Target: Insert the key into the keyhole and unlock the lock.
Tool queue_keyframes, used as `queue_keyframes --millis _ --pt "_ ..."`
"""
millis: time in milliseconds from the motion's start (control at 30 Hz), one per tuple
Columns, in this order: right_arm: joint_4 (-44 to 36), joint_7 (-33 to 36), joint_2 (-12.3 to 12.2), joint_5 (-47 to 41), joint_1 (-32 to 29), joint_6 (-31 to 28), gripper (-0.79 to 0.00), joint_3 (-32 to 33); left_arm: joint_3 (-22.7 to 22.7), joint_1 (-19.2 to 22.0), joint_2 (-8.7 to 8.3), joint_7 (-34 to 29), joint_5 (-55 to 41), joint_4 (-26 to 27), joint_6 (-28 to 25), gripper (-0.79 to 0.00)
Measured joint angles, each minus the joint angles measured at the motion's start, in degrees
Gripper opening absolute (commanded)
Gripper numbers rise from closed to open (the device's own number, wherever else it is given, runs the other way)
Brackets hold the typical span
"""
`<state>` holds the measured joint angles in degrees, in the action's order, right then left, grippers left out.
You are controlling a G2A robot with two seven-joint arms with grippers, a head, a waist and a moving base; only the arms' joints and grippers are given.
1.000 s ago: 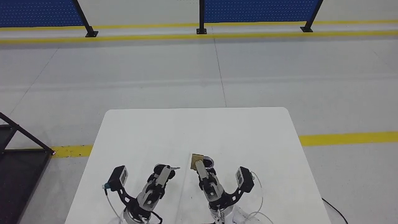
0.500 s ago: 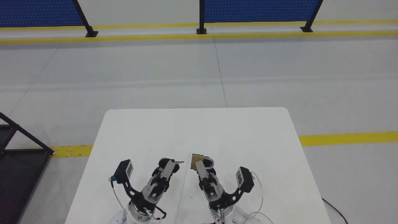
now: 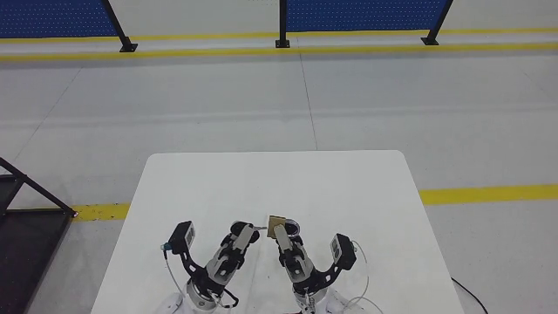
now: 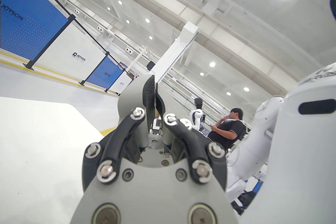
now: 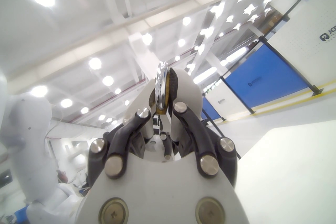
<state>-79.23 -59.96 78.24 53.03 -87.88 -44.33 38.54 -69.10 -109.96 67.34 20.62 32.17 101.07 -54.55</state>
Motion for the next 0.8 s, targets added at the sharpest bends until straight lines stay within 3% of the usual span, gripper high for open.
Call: queue_keyframes --millis 467,800 --pt "0.0 0.0 0.0 0.0 0.0 0.0 -0.785 0.0 0.3 0.9 0.35 -0.7 -0.7 -0.8 0.3 -0.785" --pt "-2.3 5.3 -0.1 -2.8 -0.9 0.9 -0.785 1.4 0.0 1.0 0.48 -1.1 -1.2 -1.1 -0.3 -0.785"
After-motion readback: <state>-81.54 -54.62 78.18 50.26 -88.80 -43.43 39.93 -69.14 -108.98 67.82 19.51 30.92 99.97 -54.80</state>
